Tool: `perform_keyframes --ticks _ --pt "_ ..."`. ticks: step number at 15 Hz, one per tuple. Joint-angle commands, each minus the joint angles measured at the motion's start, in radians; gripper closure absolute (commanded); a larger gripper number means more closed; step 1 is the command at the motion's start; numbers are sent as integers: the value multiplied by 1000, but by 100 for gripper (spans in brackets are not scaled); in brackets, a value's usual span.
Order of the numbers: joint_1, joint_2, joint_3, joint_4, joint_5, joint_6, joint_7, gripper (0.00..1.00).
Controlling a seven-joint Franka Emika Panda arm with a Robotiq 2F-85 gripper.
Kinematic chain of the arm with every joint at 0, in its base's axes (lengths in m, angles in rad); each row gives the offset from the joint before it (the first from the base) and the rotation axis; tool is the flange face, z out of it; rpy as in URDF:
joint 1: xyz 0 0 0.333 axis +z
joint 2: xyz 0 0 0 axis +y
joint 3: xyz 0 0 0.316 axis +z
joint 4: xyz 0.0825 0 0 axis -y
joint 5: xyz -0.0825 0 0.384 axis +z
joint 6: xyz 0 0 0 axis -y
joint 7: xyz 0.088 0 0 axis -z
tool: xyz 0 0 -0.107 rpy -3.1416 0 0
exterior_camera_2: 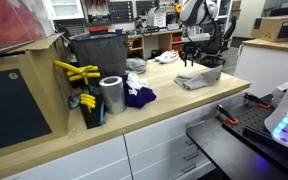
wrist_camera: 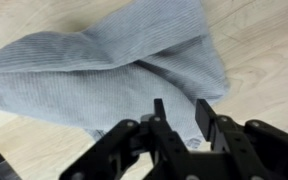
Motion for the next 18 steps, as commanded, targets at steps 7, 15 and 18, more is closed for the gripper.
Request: perform_keyframes --ticks 7,15,18 --pt "33 192 16 132 129 3 -94 100" --pt "65 258 -4 150 78 -1 -93 100" --pt "79 278 -14 156 50 8 -104 100"
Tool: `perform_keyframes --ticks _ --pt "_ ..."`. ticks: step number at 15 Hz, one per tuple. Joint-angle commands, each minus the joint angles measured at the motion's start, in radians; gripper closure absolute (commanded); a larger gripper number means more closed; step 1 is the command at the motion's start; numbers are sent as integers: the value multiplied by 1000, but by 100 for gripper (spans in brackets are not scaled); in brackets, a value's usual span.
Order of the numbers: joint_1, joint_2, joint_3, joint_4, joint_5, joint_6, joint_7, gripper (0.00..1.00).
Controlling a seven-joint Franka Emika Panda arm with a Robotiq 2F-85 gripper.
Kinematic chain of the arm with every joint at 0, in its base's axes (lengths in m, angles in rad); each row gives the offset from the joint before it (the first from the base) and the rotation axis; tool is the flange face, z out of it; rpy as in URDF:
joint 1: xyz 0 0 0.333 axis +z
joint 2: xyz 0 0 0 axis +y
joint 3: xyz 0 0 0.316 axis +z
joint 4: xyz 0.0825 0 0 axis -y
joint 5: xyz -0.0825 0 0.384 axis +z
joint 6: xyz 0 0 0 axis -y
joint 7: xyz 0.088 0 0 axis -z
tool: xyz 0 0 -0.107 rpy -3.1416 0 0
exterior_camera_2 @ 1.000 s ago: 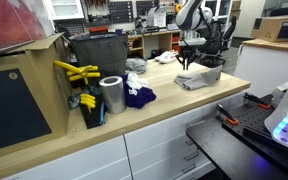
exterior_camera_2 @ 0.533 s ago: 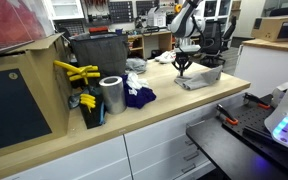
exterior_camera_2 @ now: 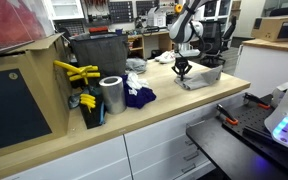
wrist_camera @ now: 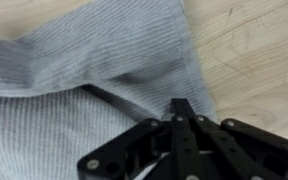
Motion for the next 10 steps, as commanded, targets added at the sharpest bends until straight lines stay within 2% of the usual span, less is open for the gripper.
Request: perform_keyframes --ticks 1,10 --pt "28 31 -22 27 -37 2 -23 100" --pt "83 121 -2 113 -61 33 -27 100"
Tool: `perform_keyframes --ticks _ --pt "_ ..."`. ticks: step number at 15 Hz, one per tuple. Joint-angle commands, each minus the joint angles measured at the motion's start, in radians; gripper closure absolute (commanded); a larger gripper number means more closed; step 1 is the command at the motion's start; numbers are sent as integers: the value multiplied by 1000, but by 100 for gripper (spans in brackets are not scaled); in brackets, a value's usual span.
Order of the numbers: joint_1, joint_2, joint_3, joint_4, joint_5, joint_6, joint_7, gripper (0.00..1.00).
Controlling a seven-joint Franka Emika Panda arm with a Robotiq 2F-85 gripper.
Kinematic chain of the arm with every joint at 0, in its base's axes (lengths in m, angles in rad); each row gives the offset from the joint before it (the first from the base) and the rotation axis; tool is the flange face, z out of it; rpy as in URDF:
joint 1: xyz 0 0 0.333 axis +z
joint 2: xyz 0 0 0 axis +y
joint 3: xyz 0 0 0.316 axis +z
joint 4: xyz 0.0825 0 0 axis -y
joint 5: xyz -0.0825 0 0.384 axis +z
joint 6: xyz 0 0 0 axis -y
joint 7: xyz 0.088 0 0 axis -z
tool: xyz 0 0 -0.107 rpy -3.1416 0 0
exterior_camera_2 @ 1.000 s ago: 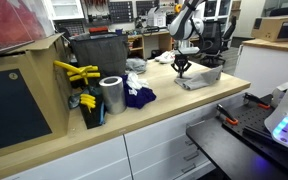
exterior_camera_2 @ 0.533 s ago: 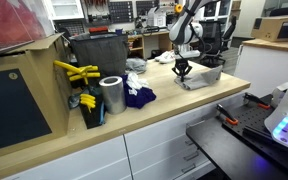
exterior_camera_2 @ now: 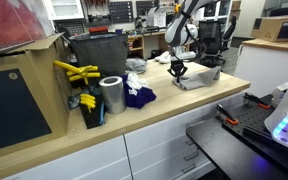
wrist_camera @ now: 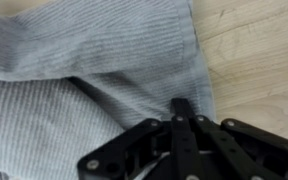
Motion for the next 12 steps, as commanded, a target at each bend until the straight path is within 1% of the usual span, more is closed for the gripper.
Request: perform_keyframes --ticks 1,5,12 --pt "32 86 4 83 -4 33 -11 100" --pt "56 141 9 173 0 24 -4 100" --pt "108 268 15 404 1 -15 13 100"
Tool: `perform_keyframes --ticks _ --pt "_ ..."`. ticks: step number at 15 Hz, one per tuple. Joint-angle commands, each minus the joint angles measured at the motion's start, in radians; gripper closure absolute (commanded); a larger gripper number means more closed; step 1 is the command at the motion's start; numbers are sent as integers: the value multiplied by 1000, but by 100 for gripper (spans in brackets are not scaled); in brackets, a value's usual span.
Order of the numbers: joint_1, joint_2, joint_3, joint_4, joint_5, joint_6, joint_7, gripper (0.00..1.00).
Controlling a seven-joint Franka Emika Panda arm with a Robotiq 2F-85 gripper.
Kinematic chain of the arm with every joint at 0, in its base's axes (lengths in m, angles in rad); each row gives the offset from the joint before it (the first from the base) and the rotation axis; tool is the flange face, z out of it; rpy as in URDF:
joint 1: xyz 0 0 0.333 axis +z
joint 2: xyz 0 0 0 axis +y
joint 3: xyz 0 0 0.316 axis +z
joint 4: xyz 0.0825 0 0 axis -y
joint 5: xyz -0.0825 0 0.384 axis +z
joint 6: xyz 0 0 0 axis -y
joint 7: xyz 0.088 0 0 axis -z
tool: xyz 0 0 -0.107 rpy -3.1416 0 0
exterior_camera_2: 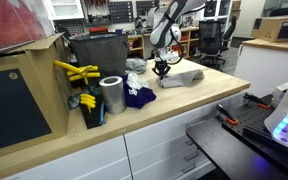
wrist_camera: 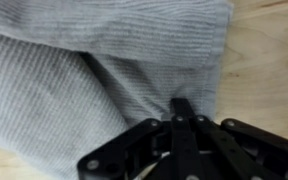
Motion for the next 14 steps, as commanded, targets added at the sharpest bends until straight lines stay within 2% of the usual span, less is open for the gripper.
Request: perform_keyframes --ticks 1,4,5,6,8,14 --pt "26 122 2 162 5 -17 8 100" --pt "20 132 17 214 22 -46 -20 100" --pt "8 120 30 212 35 -64 -37 74" --pt "3 109 35 208 40 -74 -47 73" --pt "-15 72 44 177 52 -96 -72 60" --pt "-74 10 14 141 43 -129 -129 14"
